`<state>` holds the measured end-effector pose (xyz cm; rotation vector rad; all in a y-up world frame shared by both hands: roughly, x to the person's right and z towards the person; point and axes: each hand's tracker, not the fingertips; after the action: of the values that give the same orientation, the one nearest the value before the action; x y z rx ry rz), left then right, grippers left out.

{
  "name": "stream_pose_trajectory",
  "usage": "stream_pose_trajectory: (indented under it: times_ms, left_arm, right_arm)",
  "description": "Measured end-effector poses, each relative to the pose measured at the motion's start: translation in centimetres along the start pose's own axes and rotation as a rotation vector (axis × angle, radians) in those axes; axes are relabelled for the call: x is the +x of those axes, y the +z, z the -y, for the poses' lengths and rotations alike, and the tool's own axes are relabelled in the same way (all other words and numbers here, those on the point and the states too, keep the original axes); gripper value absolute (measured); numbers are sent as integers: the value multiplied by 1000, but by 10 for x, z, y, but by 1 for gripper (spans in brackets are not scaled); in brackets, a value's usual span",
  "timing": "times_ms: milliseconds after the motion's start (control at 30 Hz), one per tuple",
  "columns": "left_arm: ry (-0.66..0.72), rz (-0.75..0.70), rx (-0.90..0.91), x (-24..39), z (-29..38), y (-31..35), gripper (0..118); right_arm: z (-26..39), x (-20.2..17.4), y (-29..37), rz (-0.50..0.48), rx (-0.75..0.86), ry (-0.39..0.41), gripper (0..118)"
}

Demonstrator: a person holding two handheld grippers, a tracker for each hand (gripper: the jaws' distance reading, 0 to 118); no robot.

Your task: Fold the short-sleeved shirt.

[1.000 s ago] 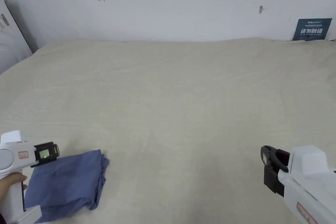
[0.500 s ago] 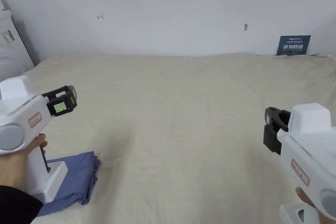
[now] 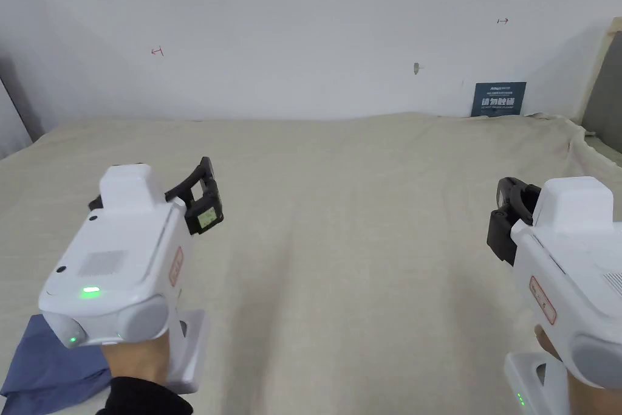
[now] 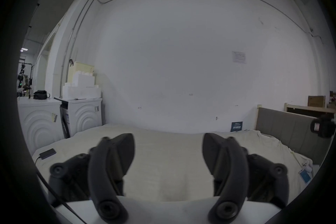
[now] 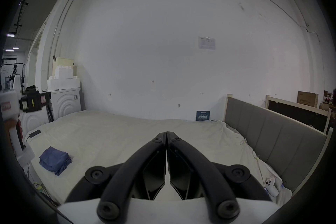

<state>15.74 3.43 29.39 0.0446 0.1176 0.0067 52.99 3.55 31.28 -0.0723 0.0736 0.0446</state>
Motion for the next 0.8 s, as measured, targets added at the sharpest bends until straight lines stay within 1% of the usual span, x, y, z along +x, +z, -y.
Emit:
stream_pose_trajectory:
  times_ms: [67, 133, 167, 200, 233, 433, 800]
  left_arm:
    - [-24, 14, 3, 12, 12, 0, 56]
    - [-31, 36, 0, 17, 22, 0, 26]
    - [-33, 48, -5, 21, 27, 2, 14]
    - [-29, 52, -9, 23, 32, 2, 5]
    - [-32, 61, -11, 25, 37, 2, 1]
    - [-56, 87, -28, 38, 47, 10, 0]
    - [-54, 101, -42, 41, 47, 11, 0]
  right_arm:
    - [1, 2, 3, 11, 7, -2, 0]
    - [3, 4, 5, 21, 14, 0, 0]
    - [3, 5, 6, 26, 14, 1, 0]
    - [4, 6, 6, 30, 15, 1, 0]
    - [4, 6, 7, 37, 18, -1, 0]
    - [8, 11, 8, 68, 20, -7, 0]
    - [9, 12, 10, 66, 17, -9, 0]
